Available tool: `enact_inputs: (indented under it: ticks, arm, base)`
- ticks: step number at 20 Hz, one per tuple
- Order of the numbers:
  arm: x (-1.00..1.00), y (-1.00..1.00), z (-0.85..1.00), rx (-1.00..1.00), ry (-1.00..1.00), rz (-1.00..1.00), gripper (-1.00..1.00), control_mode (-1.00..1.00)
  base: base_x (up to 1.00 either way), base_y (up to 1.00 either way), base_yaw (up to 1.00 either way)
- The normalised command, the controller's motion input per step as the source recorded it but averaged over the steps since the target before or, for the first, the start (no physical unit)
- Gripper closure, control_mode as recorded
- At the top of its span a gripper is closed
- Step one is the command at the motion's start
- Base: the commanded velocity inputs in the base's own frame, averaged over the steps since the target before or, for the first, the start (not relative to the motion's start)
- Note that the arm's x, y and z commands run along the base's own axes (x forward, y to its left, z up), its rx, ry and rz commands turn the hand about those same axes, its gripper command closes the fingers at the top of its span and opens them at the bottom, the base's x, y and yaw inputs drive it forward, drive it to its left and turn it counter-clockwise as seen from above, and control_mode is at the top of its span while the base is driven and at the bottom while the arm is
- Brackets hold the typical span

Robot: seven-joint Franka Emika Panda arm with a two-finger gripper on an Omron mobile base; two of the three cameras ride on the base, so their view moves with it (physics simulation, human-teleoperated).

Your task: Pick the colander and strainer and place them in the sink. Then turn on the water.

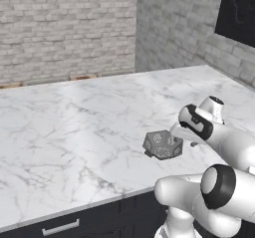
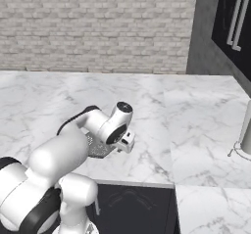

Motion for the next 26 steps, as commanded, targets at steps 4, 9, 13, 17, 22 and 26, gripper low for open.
enact_inputs:
  ticks: [4, 9, 13, 17, 22, 26]
  arm:
    - [0.09, 0.00, -0.16, 0.00, -0.03, 0.00, -1.00, -1.00]
    - [0.12, 0.00, -0.17, 0.01, -0.04, 0.00, -1.00, -1.00]
    - [0.15, 0.00, -0.17, 0.01, -0.02, 0.00, -1.00, -1.00]
    - [0.16, 0.00, -0.18, 0.01, -0.01, 0.00, -1.00, -1.00]
    - [0.15, 0.00, -0.16, 0.03, -0.01, 0.00, -1.00, -1.00]
    - [0.15, 0.00, -0.15, 0.02, -0.01, 0.00, -1.00, -1.00]
  base:
    - [0.00, 0.00, 0.00]
    - [0.00, 0.00, 0.00]
    - [0.00, 0.00, 0.00]
    - [0.00, 0.00, 0.00]
    - [0.00, 0.00, 0.00]
    - [0.00, 0.00, 0.00]
